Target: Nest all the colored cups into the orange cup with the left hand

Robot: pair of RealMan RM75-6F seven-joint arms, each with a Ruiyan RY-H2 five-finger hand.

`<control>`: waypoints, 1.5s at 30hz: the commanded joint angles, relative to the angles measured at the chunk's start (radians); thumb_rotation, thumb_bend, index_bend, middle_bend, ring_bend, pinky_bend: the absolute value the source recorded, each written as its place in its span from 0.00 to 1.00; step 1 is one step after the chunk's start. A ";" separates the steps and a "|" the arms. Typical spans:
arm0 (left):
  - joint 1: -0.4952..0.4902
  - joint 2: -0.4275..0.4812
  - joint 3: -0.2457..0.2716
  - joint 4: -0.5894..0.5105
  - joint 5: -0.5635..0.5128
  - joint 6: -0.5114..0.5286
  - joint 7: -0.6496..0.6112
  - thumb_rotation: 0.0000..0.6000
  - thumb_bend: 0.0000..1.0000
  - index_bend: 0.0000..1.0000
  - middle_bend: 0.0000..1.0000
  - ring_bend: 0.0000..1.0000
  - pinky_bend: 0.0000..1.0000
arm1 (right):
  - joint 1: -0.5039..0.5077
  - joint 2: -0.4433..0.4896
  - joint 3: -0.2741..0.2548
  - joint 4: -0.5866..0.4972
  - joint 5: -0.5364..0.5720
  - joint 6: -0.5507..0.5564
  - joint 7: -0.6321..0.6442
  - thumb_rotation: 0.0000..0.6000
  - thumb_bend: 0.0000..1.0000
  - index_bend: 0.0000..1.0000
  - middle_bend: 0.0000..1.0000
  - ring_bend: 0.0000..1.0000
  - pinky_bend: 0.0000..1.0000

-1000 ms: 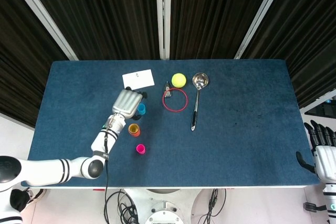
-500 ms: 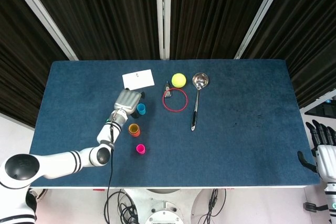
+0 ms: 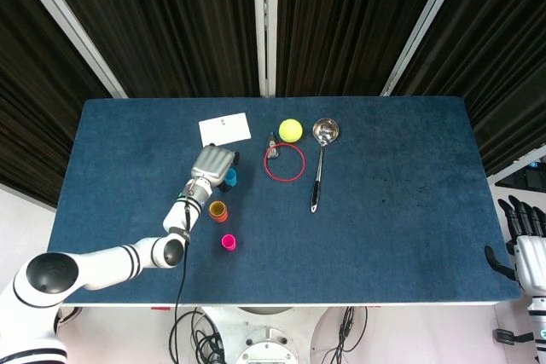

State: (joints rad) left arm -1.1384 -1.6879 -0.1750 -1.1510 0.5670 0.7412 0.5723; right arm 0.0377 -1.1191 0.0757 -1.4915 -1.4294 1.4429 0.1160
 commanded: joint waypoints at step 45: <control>0.136 0.297 0.021 -0.612 0.054 0.312 0.070 1.00 0.28 0.51 0.50 0.57 0.36 | 0.004 0.003 -0.007 0.000 -0.022 0.002 0.002 1.00 0.30 0.00 0.00 0.00 0.00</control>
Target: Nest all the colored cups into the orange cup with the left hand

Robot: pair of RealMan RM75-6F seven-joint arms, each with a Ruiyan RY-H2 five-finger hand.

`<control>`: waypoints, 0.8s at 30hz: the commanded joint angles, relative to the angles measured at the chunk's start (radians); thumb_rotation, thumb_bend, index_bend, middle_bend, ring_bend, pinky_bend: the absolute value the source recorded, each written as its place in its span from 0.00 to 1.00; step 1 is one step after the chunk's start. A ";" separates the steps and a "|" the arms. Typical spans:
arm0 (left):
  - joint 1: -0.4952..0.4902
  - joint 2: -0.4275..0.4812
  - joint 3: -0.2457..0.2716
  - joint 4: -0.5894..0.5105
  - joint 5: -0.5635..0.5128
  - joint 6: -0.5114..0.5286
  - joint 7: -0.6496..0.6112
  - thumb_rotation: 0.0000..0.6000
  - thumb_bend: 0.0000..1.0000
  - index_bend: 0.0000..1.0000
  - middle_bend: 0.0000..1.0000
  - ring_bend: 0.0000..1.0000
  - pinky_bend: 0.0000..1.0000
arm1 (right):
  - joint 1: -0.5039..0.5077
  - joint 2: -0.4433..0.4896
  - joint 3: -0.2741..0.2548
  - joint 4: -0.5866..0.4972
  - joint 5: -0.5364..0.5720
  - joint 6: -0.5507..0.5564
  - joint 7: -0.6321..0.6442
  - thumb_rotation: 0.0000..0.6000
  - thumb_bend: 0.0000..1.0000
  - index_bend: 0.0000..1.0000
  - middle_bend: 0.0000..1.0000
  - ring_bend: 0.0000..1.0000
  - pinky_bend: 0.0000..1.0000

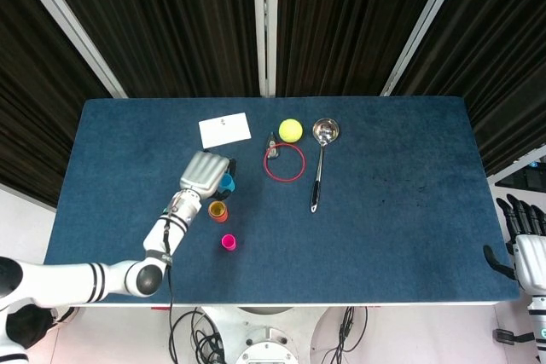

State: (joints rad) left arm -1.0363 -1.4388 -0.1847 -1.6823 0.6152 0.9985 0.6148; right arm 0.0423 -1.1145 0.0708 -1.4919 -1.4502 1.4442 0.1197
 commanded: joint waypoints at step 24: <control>0.091 0.001 0.085 -0.088 0.087 0.076 0.017 1.00 0.28 0.50 0.49 0.55 0.36 | -0.005 -0.008 -0.006 -0.003 0.006 -0.002 -0.009 1.00 0.30 0.00 0.00 0.00 0.00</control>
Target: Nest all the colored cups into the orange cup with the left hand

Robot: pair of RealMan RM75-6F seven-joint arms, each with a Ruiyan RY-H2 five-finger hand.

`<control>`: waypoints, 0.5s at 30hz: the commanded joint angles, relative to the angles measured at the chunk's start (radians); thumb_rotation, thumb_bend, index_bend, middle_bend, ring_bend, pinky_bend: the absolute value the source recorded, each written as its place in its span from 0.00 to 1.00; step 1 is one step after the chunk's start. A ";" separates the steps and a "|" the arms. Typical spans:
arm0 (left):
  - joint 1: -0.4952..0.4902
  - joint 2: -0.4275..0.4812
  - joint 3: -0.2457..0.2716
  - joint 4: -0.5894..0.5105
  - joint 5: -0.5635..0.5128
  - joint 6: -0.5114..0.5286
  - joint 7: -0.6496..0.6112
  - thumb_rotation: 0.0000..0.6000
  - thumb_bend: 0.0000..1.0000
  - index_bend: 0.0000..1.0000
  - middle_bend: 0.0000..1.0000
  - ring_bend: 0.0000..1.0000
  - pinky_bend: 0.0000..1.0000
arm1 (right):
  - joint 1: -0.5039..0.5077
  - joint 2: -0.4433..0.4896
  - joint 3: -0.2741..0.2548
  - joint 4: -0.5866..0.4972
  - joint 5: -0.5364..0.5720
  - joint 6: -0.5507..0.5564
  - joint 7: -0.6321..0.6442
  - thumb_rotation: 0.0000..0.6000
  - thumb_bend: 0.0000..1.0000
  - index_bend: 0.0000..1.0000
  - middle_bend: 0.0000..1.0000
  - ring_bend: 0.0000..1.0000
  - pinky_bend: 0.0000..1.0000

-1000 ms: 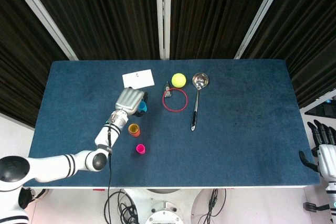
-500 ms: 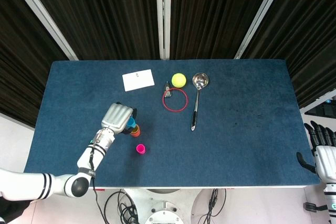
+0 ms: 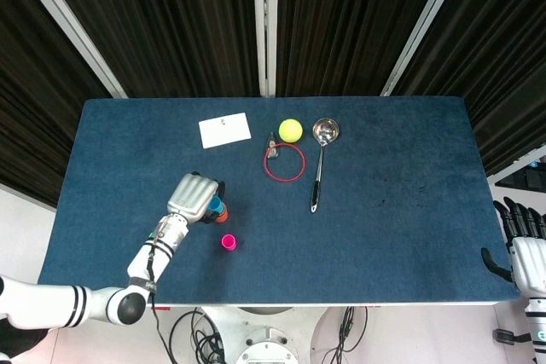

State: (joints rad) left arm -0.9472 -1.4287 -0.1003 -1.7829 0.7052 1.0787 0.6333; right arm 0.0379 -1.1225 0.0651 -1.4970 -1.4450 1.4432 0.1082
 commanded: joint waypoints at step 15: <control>0.012 -0.010 0.007 0.001 0.024 0.001 0.021 1.00 0.24 0.23 0.33 0.38 0.31 | 0.000 -0.002 0.000 0.010 0.004 -0.005 0.013 1.00 0.30 0.00 0.00 0.00 0.00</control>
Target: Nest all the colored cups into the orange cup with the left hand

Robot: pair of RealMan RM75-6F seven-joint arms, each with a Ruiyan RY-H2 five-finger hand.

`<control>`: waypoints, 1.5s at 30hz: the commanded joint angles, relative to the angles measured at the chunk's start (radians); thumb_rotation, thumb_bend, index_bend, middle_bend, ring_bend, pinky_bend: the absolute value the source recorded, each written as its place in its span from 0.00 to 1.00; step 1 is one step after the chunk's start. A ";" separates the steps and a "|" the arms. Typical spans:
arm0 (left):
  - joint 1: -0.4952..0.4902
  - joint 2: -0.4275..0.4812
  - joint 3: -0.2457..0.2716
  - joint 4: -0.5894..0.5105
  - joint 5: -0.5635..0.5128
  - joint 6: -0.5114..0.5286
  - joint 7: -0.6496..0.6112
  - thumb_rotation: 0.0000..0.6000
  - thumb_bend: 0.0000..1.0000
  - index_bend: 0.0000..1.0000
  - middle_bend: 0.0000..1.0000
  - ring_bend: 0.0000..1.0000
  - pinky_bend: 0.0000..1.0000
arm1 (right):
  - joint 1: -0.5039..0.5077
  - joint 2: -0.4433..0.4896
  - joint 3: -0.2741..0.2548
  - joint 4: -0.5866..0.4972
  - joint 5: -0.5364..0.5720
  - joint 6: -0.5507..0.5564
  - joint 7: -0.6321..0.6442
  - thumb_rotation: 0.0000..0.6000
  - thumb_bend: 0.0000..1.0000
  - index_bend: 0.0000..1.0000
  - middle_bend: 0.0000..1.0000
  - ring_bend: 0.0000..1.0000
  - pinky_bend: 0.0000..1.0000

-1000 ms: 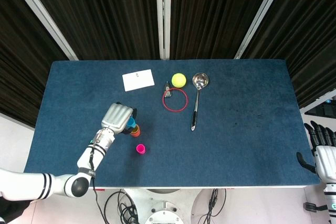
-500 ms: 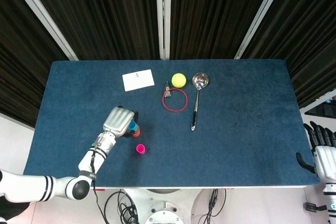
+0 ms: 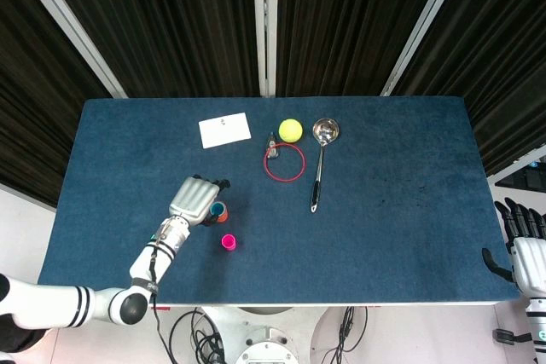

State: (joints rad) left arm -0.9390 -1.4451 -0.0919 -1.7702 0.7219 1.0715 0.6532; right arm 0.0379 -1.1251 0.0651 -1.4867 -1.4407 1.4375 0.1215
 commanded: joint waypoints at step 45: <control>0.231 -0.098 0.179 0.011 0.493 0.116 0.157 1.00 0.21 0.28 0.33 0.36 0.31 | -0.016 0.006 -0.017 -0.040 -0.058 0.056 -0.065 1.00 0.30 0.00 0.00 0.00 0.00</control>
State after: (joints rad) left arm -0.7095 -1.5376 0.0913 -1.7693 1.2123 1.1939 0.8097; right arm 0.0220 -1.1182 0.0485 -1.5265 -1.4990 1.4941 0.0576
